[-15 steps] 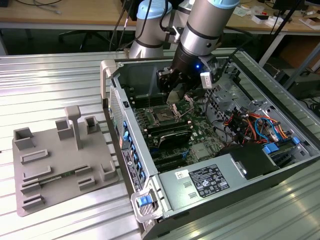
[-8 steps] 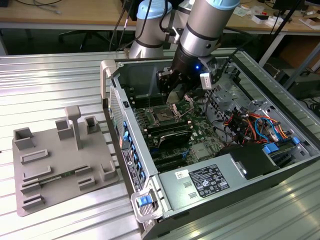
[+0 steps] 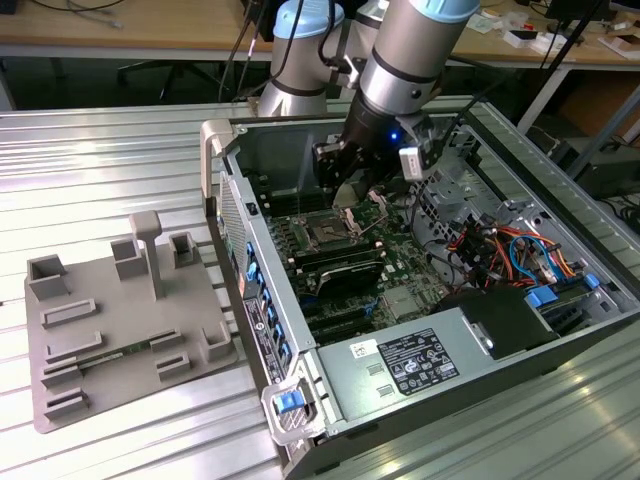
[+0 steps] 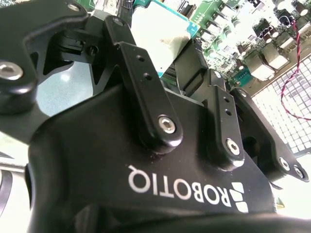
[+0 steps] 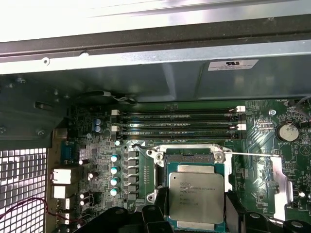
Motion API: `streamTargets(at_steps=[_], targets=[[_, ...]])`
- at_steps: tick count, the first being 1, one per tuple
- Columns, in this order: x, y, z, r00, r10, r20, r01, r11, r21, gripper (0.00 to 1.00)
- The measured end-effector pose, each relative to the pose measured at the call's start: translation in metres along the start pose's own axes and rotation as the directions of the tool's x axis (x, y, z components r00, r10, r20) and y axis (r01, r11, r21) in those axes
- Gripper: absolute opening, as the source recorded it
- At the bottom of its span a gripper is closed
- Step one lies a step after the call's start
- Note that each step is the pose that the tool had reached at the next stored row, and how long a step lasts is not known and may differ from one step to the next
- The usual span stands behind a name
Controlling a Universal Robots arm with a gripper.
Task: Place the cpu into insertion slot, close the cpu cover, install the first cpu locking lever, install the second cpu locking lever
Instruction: 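Place the cpu into insertion slot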
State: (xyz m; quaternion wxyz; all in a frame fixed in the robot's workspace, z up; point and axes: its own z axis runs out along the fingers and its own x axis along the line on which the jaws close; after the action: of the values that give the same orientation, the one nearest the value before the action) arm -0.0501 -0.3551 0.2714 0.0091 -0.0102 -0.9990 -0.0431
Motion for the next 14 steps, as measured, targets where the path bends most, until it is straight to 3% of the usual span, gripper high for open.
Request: streamTargets(at_steps=[14], targets=[[-0.0001, -0.0003, 0.0036, 1.0, 0.0, 0.0, 0.0, 1.0, 0.0001, 0.55]])
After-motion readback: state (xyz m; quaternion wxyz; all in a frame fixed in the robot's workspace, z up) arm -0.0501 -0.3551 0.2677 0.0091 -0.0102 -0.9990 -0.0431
